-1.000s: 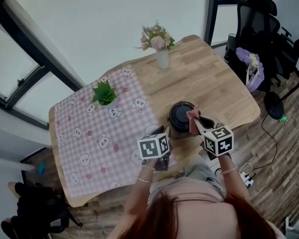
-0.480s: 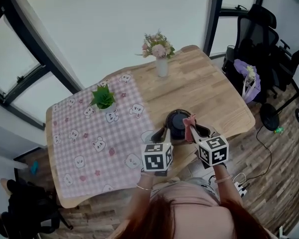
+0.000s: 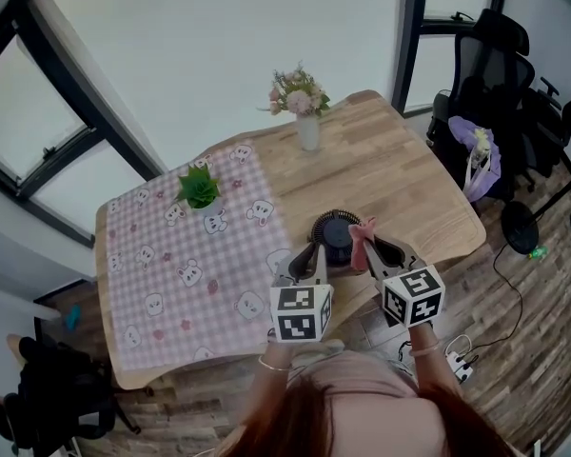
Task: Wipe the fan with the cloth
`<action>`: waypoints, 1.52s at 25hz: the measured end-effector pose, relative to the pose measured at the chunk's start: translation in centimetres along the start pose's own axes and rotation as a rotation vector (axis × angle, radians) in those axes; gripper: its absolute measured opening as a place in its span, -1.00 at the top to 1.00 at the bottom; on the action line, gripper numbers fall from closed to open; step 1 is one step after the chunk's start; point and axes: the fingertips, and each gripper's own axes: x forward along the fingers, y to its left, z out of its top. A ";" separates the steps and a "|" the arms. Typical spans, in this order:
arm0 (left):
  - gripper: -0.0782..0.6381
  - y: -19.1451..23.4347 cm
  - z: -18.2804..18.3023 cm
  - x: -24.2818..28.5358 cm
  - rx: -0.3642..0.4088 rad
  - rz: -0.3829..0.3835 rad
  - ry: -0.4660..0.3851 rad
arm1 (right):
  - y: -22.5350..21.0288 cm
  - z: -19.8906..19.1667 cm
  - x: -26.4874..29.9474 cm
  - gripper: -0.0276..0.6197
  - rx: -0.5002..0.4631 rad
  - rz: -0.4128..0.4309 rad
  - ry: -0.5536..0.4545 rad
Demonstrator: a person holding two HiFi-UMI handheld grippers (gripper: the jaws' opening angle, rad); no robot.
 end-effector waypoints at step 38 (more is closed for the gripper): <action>0.70 -8.7 6.8 -14.7 0.088 0.103 -0.319 | 3.0 6.8 -16.2 0.84 -0.059 0.030 -0.330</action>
